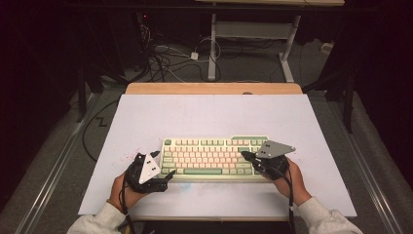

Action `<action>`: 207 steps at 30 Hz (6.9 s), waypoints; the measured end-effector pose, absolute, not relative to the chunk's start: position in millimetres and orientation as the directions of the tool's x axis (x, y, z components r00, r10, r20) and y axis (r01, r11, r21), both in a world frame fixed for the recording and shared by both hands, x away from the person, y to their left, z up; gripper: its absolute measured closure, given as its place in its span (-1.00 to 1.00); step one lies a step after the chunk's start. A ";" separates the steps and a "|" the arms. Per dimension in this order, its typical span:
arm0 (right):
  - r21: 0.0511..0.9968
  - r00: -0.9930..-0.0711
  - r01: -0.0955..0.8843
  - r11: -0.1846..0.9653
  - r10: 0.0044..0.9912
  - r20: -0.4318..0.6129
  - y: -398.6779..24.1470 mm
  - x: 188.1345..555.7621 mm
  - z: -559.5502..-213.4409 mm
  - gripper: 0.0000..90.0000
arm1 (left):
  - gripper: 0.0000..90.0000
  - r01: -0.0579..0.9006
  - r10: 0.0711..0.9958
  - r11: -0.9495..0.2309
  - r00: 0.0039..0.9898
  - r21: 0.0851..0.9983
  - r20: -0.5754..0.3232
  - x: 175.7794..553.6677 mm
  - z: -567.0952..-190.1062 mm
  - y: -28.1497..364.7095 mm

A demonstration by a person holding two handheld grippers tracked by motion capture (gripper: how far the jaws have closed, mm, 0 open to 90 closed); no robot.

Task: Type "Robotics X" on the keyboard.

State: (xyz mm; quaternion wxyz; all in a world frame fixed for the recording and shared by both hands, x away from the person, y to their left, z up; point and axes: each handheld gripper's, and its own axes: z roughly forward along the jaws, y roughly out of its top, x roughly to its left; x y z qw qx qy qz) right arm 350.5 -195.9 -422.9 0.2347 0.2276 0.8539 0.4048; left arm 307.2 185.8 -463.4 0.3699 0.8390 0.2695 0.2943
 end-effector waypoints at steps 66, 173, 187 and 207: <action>0.739 -0.820 0.205 0.641 0.525 -0.229 -126.0 381.4 -434.5 1.00 | -0.58 0.264 0.667 -0.571 0.702 0.778 0.251 299.1 -466.1 197.7; 0.826 -0.690 0.124 0.550 0.646 -0.327 -236.4 293.9 -437.5 -0.50 | 0.95 0.262 0.468 -0.696 0.871 0.669 0.146 353.6 -440.6 100.0; 0.815 -0.694 0.121 0.567 0.635 -0.339 -232.8 294.4 -439.4 -0.49 | 0.95 0.281 0.474 -0.693 0.872 0.664 0.125 361.2 -444.8 89.9; 0.806 -0.688 0.128 0.578 0.637 -0.348 -234.0 294.7 -440.1 -0.49 | 0.95 0.239 0.477 -0.697 0.859 0.676 0.188 355.8 -437.4 93.9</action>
